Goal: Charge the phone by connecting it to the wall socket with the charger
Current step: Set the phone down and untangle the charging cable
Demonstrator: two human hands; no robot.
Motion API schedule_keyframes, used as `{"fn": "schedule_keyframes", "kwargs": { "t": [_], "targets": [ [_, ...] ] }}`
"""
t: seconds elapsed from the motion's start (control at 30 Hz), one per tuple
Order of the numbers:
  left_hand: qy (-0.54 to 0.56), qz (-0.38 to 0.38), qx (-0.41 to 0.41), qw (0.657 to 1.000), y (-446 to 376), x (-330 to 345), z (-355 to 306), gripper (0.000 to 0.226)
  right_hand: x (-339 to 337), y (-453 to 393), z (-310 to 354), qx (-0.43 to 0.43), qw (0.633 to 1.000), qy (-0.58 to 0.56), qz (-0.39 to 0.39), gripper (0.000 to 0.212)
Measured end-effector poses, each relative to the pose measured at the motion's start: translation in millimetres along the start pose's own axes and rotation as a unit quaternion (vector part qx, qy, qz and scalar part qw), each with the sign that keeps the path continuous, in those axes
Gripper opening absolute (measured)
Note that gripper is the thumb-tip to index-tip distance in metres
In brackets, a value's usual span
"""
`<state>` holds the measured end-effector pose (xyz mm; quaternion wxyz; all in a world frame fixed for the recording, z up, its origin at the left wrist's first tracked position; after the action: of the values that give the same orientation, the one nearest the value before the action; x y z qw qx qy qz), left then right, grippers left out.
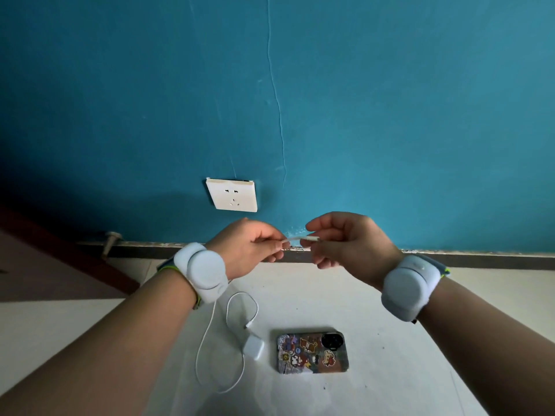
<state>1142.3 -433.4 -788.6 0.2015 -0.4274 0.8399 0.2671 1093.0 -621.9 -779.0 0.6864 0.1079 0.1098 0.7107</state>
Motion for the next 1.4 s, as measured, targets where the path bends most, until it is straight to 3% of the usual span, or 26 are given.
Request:
{"fn": "schedule_keyframes", "kwargs": {
  "t": [0.13, 0.33, 0.7, 1.17, 1.4],
  "targets": [
    [0.008, 0.01, -0.001, 1.0, -1, 4, -6, 0.017, 6, -1, 5, -0.015, 0.996, -0.085, 0.021, 0.014],
    [-0.027, 0.034, 0.023, 0.999, 1, 8, -12, 0.019, 6, -1, 8, -0.053, 0.997, -0.051, -0.014, 0.012],
    [-0.024, 0.056, 0.045, 0.997, 5, 5, -18, 0.023, 8, -1, 5, 0.038, 0.986, -0.165, -0.005, 0.016],
    [-0.03, 0.054, 0.043, 0.997, 1, 5, -11, 0.018, 8, -2, 4, 0.029, 0.988, -0.155, 0.003, 0.007],
    [-0.074, 0.011, 0.014, 0.997, -2, 4, -5, 0.016, 6, -5, 0, 0.033, 0.995, -0.089, -0.03, 0.012]
  ]
}}
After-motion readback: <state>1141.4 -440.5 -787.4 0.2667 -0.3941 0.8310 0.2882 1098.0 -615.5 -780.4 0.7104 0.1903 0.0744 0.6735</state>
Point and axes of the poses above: each hand's wrist, its own y-axis away from the middle knuckle, its own x-axis out of the palm, z = x × y, the point moved 3 cm from there along -y, towards the middle knuckle, and after that the axes turned 6 degrees about -y, right-handed, at the moved point
